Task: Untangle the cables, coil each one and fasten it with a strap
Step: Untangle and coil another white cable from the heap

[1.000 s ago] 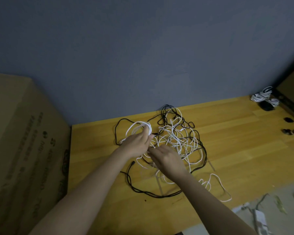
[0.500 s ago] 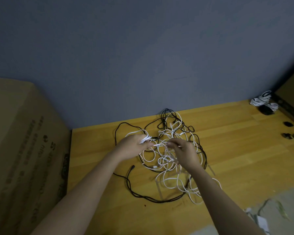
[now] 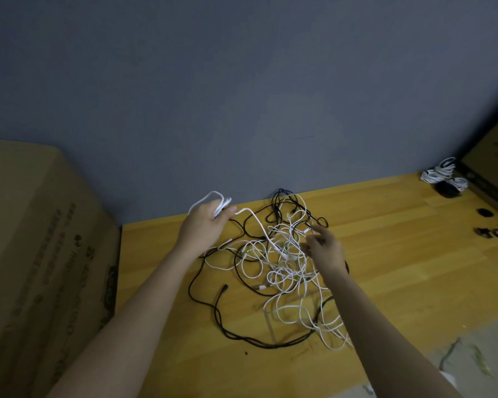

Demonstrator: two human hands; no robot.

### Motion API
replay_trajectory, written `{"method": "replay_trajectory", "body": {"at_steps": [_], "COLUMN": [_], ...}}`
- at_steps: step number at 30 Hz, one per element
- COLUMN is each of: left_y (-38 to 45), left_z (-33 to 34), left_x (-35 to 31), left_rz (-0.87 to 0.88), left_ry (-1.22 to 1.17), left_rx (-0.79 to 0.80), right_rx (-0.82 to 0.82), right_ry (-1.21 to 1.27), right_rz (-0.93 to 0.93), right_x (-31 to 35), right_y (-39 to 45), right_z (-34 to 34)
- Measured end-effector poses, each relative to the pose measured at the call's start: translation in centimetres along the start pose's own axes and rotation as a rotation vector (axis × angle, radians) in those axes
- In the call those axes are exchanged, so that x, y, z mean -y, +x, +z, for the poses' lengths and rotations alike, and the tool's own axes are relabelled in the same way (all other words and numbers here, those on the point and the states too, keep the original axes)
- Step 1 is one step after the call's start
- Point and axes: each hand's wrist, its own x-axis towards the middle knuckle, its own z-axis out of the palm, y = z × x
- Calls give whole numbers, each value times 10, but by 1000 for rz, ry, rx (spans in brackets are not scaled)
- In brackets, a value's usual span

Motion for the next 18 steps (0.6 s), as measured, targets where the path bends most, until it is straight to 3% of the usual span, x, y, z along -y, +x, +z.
{"method": "replay_trajectory", "body": {"at_steps": [3, 6, 8, 13, 18], "left_y": [1, 1, 1, 7, 10], "left_z": [3, 7, 8, -1, -11], "left_x": [-13, -24, -32, -54, -49], "left_rz": [63, 92, 89, 16, -6], "left_ry": [-14, -38, -94, -360, -329], "left_rx": [15, 49, 94, 66, 116], "right_rx": [86, 313, 343, 192, -12], "right_ry": [-107, -154, -296, -204, -288], "right_rz": [-201, -336, -450, -409, -493], "right_x": [21, 38, 41, 49, 70], "right_y": [-14, -28, -28, -17, 7], "right_z": [12, 29, 42, 48, 25]}}
